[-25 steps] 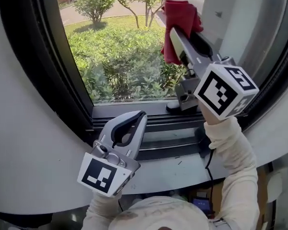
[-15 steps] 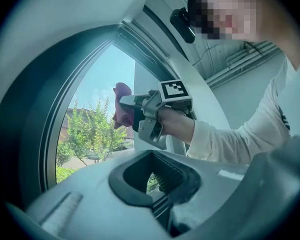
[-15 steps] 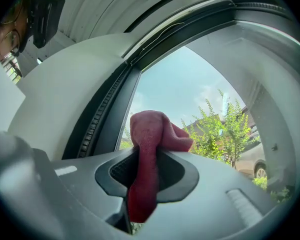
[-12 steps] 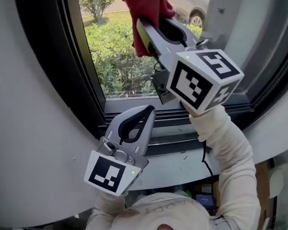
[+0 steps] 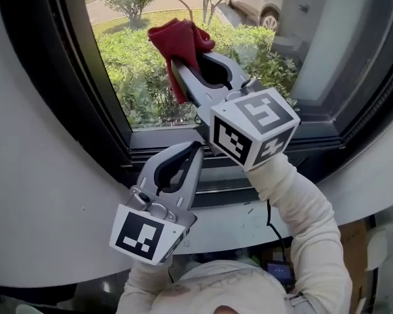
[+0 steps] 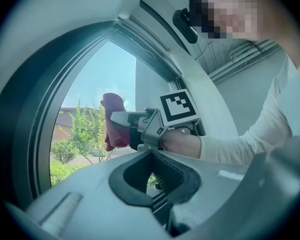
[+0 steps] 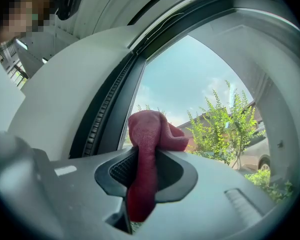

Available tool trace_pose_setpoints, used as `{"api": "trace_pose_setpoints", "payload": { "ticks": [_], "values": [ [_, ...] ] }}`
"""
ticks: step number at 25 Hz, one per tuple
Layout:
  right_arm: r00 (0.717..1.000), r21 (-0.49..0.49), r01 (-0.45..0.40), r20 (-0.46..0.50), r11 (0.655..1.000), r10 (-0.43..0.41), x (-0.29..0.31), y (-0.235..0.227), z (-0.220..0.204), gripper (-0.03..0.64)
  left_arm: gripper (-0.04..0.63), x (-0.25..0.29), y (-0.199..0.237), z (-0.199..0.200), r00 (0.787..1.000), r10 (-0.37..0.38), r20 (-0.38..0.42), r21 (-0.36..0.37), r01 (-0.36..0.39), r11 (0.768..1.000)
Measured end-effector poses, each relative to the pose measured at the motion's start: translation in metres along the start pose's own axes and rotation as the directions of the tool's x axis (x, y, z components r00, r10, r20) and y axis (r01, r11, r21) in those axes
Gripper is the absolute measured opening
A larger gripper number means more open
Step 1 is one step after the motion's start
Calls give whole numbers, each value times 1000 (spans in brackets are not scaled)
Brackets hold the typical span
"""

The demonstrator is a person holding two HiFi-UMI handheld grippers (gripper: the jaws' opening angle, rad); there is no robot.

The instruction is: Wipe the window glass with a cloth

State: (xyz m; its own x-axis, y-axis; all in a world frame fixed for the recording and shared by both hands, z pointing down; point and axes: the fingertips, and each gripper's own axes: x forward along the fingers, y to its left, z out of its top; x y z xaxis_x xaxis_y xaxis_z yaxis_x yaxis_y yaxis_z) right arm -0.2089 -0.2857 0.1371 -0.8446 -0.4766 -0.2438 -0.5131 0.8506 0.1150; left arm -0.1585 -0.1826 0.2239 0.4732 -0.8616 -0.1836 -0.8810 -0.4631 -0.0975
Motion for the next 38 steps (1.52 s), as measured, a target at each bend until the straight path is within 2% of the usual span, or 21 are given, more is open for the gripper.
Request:
{"api": "trace_pose_setpoints", "payload": {
  "ticks": [5,18,29,38],
  "values": [
    [999,-31,32,1,999,-32,-33,-27,-3,100,0,14,-21,-5,1000,1,-2,7,-1,1000],
    [985,-34,167,36,985,-166,-144,-155,15,101,0,102,-100,-11,997,-72,-18,20,72,997],
    [950,-8,306,61,952,-305,-239,-257,31,103,0,157,-159,-14,992,-124,-10,45,124,991],
    [920,39,379,91,925,-381,-275,-294,39,104,0,167,-174,-12,992,-124,-18,65,125,990]
  ]
}}
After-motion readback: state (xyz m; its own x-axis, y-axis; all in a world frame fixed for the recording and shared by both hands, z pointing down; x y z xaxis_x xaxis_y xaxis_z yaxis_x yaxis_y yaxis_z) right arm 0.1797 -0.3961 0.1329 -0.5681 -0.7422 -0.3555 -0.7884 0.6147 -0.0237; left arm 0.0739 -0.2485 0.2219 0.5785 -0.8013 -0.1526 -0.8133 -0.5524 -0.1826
